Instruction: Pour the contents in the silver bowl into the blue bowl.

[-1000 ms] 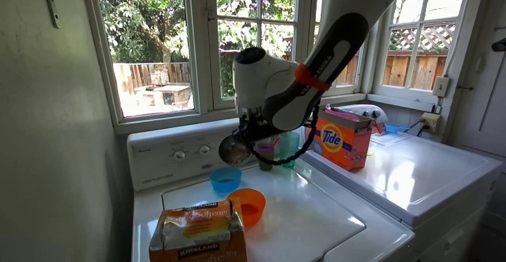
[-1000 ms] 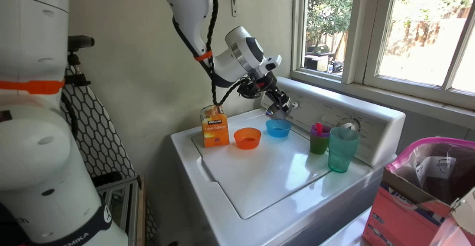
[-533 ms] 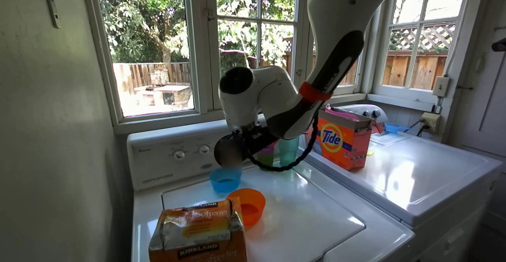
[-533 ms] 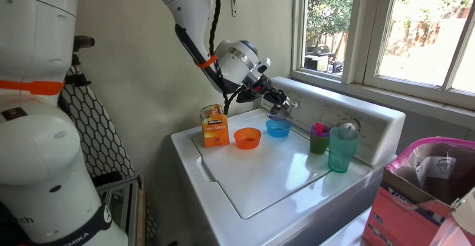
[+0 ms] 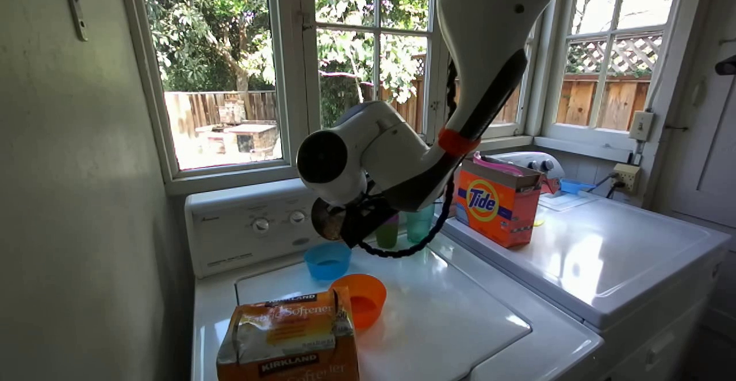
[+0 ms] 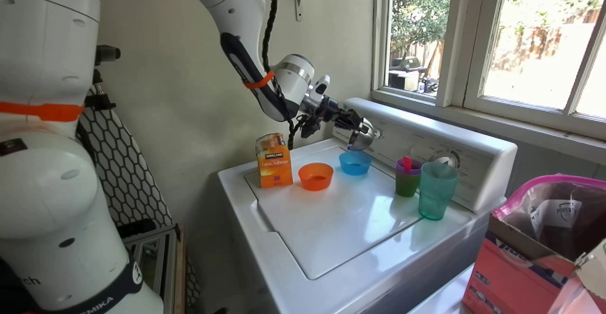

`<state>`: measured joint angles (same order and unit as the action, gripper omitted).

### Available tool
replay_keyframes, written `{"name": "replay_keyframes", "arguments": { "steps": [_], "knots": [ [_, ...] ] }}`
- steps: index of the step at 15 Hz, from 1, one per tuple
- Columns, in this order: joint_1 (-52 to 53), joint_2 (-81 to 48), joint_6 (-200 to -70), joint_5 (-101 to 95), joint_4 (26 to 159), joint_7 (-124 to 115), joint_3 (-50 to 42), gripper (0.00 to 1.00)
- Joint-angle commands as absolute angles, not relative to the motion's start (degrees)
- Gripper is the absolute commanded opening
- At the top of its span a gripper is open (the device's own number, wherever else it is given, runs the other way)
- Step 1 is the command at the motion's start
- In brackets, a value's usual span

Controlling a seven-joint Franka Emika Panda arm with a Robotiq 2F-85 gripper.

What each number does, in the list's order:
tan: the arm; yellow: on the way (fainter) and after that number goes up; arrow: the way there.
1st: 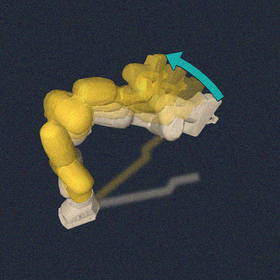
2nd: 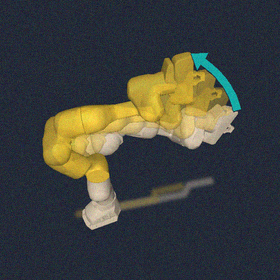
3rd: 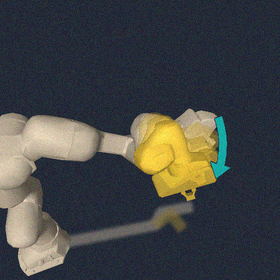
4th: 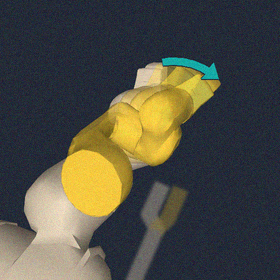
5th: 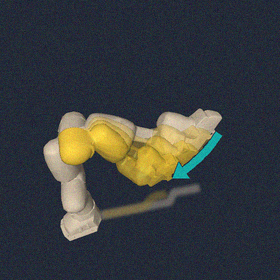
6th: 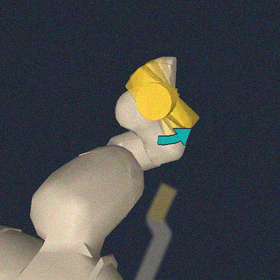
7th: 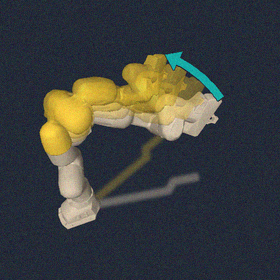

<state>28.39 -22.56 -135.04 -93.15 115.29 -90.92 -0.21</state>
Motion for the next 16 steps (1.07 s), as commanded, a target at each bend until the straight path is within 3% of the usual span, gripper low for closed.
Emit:
{"name": "replay_keyframes", "arguments": {
  "steps": [1, 8, 16],
  "knots": [
    [24.5, -23.9, -127.9, -98.5, 115.3, -94.2, 6.1, 0.01],
    [21.9, -28.0, -120.0, -101.3, 114.1, -93.9, 11.0, 0.01],
    [20.1, -28.6, -120.3, -99.5, 114.1, -92.1, 13.4, 0.04]
  ]
}}
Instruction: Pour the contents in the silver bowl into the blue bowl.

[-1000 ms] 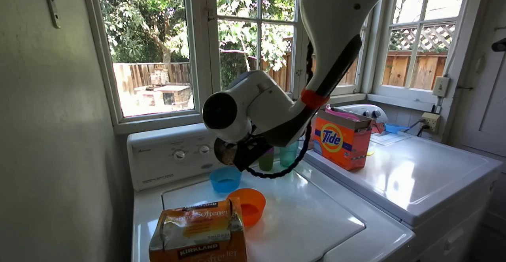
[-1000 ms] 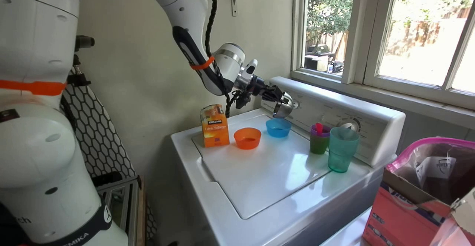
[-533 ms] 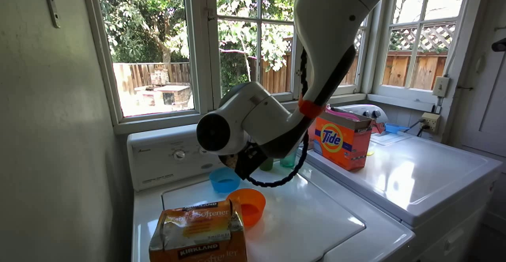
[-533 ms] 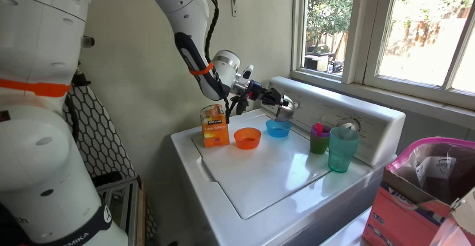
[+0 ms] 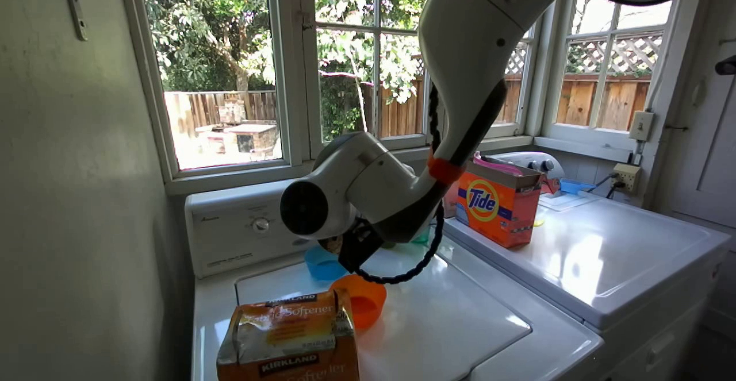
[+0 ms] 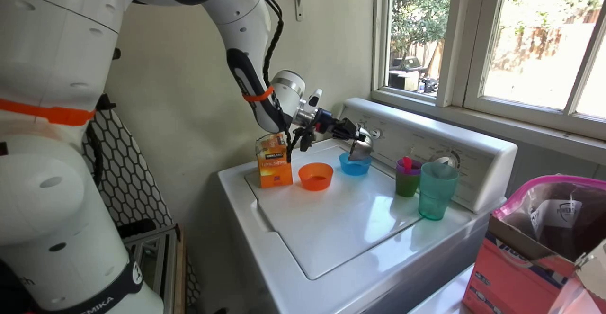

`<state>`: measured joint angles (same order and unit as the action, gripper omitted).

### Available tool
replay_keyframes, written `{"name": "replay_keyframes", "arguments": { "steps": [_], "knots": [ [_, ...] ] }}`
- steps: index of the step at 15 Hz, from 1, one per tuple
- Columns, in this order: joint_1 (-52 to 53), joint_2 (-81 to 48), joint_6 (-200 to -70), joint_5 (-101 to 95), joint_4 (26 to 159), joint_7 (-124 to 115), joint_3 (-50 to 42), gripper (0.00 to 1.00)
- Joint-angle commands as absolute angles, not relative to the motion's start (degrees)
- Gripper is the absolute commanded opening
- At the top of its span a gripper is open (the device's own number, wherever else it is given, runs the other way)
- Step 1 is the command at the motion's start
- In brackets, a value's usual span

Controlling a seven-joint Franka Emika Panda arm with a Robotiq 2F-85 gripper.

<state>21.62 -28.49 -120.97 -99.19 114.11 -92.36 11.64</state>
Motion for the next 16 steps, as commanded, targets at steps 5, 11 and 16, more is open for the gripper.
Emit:
{"name": "replay_keyframes", "arguments": {
  "steps": [5, 11, 16],
  "knots": [
    [20.3, -29.4, -119.4, -100.3, 113.2, -92.5, 13.5, 0.01],
    [21.0, -31.3, -118.4, -101.9, 110.4, -93.1, 13.6, 0.01],
    [21.7, -33.4, -115.2, -103.5, 108.5, -92.6, 13.6, 0.01]
  ]
}}
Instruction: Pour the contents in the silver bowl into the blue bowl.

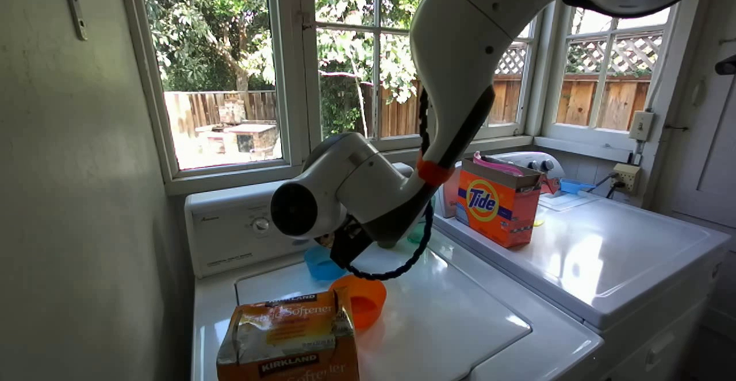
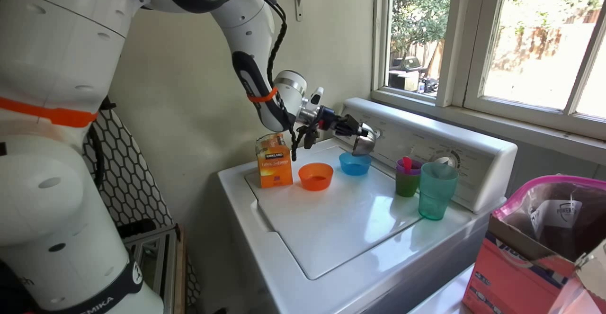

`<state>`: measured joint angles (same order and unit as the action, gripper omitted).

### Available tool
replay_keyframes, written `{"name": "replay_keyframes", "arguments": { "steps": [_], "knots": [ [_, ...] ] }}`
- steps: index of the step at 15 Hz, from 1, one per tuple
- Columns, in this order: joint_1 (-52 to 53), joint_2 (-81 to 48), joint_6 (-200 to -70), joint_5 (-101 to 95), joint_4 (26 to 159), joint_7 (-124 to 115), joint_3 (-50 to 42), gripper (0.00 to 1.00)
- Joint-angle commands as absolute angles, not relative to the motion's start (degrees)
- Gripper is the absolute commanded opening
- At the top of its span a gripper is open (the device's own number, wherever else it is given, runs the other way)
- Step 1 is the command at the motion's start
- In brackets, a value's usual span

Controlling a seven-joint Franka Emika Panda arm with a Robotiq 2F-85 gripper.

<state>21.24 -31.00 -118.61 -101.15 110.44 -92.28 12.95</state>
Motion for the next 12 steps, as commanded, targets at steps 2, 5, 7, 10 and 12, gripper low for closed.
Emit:
{"name": "replay_keyframes", "arguments": {
  "steps": [2, 5, 7, 10, 12],
  "knots": [
    [23.0, -33.5, -111.9, -105.1, 109.0, -92.1, 13.7, 0.01],
    [24.5, -34.4, -106.8, -107.3, 109.1, -91.2, 14.4, 0.01],
    [24.9, -35.1, -104.4, -108.1, 109.0, -90.4, 14.8, 0.01],
    [25.1, -36.3, -102.3, -108.5, 108.6, -89.3, 15.3, 0.01],
    [25.1, -37.3, -101.3, -109.0, 108.1, -88.8, 15.4, 0.01]
  ]
}}
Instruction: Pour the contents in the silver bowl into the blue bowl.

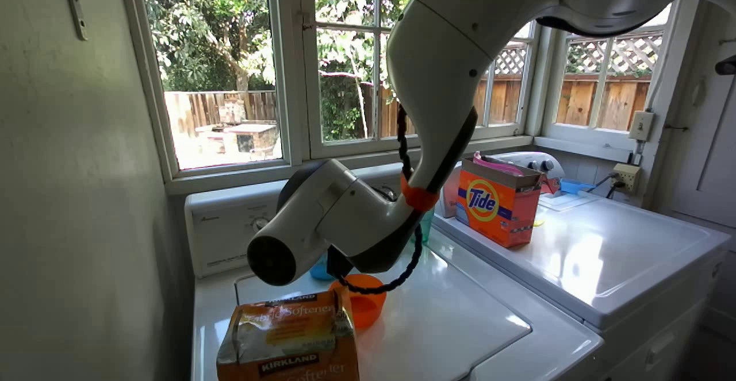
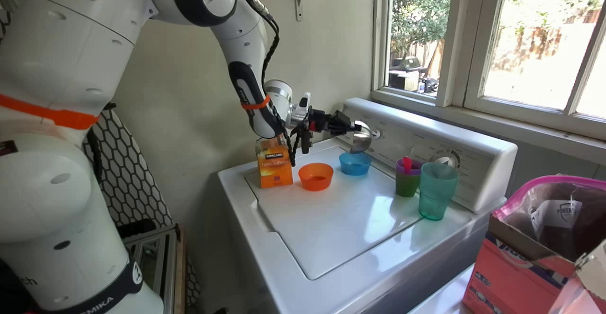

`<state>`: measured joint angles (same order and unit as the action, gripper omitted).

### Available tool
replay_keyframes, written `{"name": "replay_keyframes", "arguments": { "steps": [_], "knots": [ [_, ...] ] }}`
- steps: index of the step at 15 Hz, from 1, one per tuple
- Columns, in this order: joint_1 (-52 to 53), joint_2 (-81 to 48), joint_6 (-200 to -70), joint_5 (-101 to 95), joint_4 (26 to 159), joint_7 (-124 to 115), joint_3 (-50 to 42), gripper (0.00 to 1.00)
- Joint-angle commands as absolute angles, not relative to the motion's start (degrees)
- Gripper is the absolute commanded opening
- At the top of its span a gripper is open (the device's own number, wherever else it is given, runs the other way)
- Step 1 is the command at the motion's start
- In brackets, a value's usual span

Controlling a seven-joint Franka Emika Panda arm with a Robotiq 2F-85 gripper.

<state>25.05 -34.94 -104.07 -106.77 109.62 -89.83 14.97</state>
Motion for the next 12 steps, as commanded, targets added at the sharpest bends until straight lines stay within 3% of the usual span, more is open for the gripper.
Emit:
{"name": "replay_keyframes", "arguments": {
  "steps": [1, 12],
  "knots": [
    [25.0, -37.8, -100.9, -109.4, 107.8, -88.8, 15.3, 0.01],
    [26.7, -44.1, -93.1, -115.4, 103.3, -86.3, 15.0, 0.01]
  ]
}}
